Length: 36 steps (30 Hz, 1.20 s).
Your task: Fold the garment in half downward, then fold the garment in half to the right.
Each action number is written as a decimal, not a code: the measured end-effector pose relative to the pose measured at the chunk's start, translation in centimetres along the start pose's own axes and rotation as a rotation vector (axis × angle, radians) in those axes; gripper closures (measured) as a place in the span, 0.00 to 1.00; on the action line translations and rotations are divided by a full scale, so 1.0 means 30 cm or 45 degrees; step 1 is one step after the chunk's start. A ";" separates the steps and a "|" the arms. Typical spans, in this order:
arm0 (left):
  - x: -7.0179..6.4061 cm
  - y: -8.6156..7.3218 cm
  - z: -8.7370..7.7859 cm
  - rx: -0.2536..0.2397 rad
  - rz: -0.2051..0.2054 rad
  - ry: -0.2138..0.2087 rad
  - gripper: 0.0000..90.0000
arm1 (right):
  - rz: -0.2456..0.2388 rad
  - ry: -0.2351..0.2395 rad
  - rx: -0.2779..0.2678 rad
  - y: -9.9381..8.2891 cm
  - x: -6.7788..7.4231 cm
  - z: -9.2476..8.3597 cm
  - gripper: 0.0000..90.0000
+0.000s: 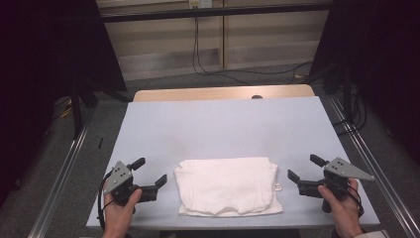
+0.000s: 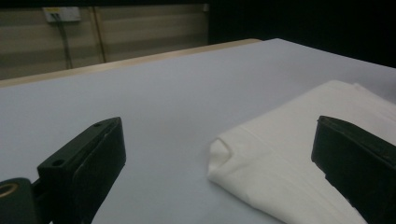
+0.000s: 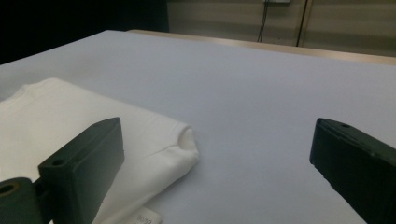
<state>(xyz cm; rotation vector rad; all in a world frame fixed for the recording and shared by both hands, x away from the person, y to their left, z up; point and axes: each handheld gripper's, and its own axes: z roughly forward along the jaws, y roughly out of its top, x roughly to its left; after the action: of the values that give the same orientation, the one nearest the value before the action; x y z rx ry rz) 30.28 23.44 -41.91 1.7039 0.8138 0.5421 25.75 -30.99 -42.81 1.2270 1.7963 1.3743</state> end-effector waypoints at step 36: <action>0.043 0.023 0.026 0.041 -0.042 -0.132 0.05 | -0.030 0.041 -0.045 -0.001 0.044 0.003 0.03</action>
<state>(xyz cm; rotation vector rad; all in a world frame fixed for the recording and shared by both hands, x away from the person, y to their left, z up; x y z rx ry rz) 31.85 23.81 -41.54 1.7306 0.7783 0.4162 25.26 -29.74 -42.76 1.1682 1.7952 1.4140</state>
